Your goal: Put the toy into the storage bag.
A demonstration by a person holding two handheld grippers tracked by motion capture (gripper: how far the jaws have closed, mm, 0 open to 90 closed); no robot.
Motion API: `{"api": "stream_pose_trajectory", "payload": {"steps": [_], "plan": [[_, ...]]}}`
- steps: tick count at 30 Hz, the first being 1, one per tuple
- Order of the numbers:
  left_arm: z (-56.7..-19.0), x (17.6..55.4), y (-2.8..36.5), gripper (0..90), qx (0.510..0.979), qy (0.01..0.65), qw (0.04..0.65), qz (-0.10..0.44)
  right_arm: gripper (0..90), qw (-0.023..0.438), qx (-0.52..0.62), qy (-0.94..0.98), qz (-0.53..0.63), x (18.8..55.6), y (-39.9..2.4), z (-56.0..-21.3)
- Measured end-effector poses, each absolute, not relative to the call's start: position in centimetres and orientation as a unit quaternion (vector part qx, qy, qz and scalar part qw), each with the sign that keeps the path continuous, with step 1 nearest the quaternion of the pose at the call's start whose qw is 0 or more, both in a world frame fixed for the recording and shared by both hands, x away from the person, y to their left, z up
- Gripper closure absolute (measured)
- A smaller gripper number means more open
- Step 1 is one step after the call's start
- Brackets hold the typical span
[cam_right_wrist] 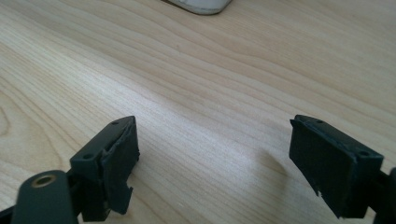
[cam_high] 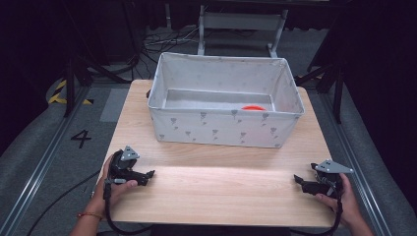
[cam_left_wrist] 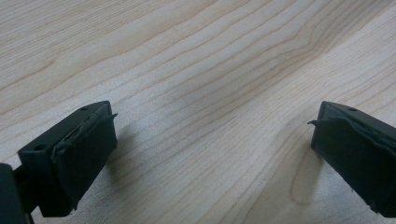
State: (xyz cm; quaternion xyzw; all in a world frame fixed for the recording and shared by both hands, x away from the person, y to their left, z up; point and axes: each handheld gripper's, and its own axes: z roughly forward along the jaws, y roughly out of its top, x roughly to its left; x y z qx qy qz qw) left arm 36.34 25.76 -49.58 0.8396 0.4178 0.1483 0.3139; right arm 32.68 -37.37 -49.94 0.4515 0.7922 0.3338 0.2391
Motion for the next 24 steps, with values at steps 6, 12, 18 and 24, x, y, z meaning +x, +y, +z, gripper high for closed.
{"api": "stream_pose_trajectory", "payload": {"steps": [6,12,18,24], "plan": [[-49.58,36.34,25.76,0.5,0.840,0.418,0.314,0.148,13.7,0.211,0.470,0.787,0.338,33.09,-37.85,-50.03],[-49.59,36.34,25.76,0.5,0.840,0.417,0.314,0.149,6.4,0.207,0.500,0.774,0.328,33.33,-37.86,-50.13],[-49.58,36.30,25.69,0.5,0.837,0.423,0.313,0.151,6.4,0.207,0.505,0.772,0.326,33.22,-37.83,-50.11],[-49.59,36.33,25.70,0.4,0.837,0.422,0.314,0.153,6.4,0.207,0.504,0.773,0.326,33.23,-37.83,-50.12]]}}
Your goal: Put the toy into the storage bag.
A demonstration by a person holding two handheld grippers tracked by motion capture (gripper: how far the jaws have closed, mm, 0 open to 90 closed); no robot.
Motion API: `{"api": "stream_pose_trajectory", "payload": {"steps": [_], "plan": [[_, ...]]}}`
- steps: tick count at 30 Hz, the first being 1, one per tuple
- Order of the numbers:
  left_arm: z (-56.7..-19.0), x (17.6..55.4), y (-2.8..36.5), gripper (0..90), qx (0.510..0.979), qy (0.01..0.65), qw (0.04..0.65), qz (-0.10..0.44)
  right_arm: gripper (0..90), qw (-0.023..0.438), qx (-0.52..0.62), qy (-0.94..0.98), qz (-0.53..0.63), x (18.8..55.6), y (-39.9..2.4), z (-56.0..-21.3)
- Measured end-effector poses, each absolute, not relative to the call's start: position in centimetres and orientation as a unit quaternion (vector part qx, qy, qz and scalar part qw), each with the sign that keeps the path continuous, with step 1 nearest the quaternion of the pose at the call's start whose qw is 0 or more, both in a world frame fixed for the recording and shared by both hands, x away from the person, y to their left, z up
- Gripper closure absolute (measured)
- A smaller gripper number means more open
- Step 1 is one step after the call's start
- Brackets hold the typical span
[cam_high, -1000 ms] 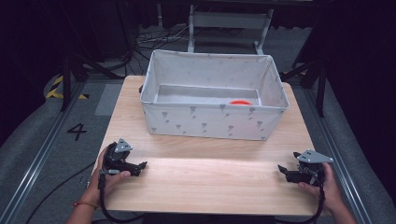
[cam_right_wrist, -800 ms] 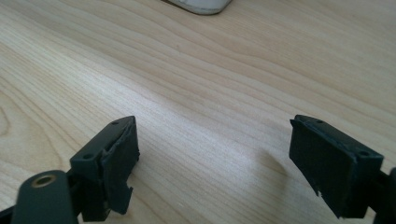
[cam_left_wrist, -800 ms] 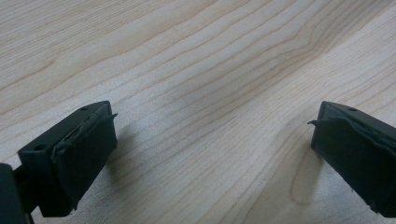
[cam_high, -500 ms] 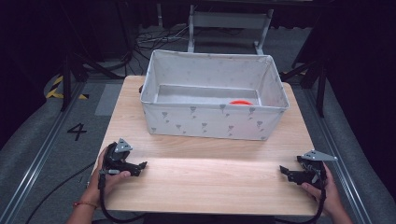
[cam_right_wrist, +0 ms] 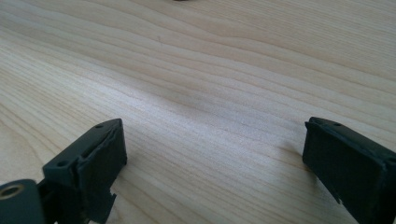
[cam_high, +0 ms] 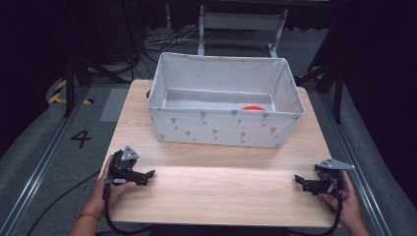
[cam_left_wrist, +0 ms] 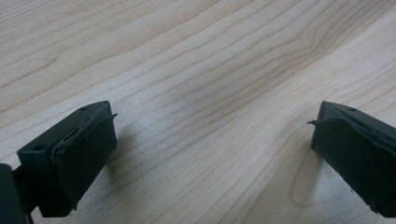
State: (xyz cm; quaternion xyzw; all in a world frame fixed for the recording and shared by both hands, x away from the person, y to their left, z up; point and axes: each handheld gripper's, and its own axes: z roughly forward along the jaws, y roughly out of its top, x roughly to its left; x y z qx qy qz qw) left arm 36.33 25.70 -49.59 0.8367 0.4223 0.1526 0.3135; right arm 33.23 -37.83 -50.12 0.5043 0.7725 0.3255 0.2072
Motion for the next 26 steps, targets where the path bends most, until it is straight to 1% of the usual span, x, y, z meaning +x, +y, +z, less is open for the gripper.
{"api": "stream_pose_trajectory", "payload": {"steps": [26], "plan": [[-49.60,36.31,25.59,0.2,0.832,0.432,0.313,0.150,6.4,0.207,0.505,0.772,0.325,33.19,-37.85,-50.12]]}}
